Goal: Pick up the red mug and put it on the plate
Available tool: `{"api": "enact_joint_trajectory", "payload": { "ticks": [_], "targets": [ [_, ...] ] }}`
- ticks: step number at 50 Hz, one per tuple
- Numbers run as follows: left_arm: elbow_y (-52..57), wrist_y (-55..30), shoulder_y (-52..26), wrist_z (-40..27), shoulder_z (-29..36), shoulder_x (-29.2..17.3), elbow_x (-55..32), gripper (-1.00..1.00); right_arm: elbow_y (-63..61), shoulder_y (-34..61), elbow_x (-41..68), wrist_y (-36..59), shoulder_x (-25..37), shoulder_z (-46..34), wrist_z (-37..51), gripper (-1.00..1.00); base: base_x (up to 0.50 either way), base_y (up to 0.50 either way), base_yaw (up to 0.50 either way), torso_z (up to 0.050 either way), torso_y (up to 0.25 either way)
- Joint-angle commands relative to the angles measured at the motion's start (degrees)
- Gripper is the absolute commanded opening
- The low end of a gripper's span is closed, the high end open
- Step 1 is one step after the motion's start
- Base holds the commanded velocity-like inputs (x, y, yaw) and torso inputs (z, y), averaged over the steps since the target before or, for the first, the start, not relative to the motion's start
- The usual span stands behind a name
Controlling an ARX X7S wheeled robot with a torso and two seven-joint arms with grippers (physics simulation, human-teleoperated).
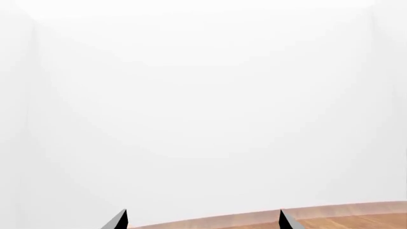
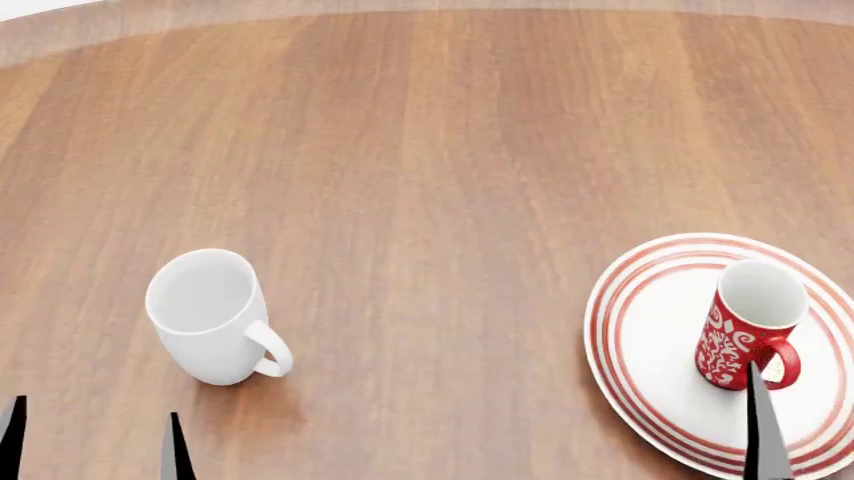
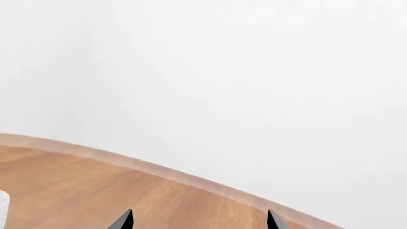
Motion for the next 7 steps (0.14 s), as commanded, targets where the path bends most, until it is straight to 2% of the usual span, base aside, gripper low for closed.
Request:
{"api": "enact_joint_trajectory", "payload": {
  "ticks": [1,7],
  "targets": [
    [-0.1,0.2,-0.2,-0.4,0.6,-0.2,-0.1,1.00,-5.9,-2.7,0.7,-0.4,-0.1,0.6,0.0,1.00,0.00,0.00,0.00,0.000,0.000],
    [-0.2,0.3,-0.4,-0.6,1.0,-0.4,-0.4,1.00,-9.1,-2.9,0.3,0.8,0.4,-0.2,0.6,1.00,0.00,0.00,0.00,0.000,0.000]
  ]
}}
